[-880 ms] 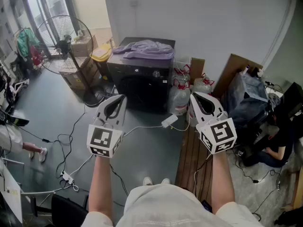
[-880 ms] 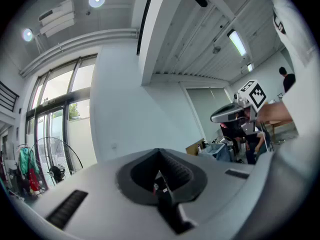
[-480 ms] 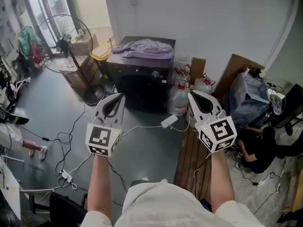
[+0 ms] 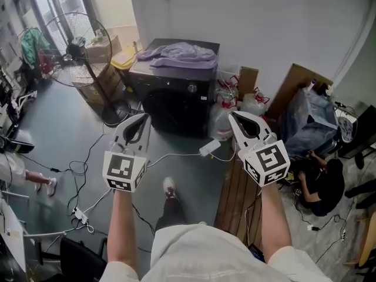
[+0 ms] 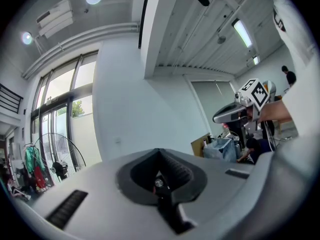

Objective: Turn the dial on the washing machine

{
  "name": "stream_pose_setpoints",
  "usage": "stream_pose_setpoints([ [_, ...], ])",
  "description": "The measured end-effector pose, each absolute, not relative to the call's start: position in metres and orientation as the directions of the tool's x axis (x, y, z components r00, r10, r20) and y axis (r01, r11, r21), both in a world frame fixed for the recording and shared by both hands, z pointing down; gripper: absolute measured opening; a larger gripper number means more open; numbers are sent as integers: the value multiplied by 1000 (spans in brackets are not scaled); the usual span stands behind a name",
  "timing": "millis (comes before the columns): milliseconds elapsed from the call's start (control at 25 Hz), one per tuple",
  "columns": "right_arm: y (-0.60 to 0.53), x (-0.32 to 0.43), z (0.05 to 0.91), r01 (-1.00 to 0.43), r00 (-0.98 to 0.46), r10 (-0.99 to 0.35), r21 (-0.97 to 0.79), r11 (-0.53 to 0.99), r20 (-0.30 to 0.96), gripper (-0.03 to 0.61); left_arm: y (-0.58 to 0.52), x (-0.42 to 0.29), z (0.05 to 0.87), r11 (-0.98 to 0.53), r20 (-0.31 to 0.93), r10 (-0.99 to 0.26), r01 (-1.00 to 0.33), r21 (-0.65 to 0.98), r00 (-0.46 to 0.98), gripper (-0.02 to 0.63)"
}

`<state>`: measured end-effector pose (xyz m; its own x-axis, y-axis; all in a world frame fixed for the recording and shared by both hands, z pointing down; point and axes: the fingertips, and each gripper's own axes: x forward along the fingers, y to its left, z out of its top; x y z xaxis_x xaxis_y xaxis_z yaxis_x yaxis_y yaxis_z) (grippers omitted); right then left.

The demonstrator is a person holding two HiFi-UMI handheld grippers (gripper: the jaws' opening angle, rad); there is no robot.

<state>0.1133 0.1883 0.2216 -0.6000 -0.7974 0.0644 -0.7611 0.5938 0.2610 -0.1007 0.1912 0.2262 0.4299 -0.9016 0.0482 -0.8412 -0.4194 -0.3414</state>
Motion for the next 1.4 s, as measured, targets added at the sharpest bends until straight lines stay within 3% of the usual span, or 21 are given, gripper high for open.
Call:
stream_pose_setpoints([
  [880,-76,27,248,-832,-487,-863,229,506,137,14,-98,-203,251,-472,78,-878,-829,-301,472,14],
  [1000,-92,32,264,-839,-470,-866,218,498,171,14,-119,-202,265,-467,87,-883,-839,-280,462,14],
  [1320,-128,65,307,-827,-485,-837,176,533,255,14,-163,-155,341,-515,247,-851,-828,-223,463,17],
  [1360,-131,69,312,-824,-492,-830,166,541,265,14,-166,-146,352,-520,270,-845,-827,-213,461,34],
  [1400,-135,74,318,-821,-498,-822,154,549,274,14,-168,-137,363,-528,293,-837,-824,-206,463,93],
])
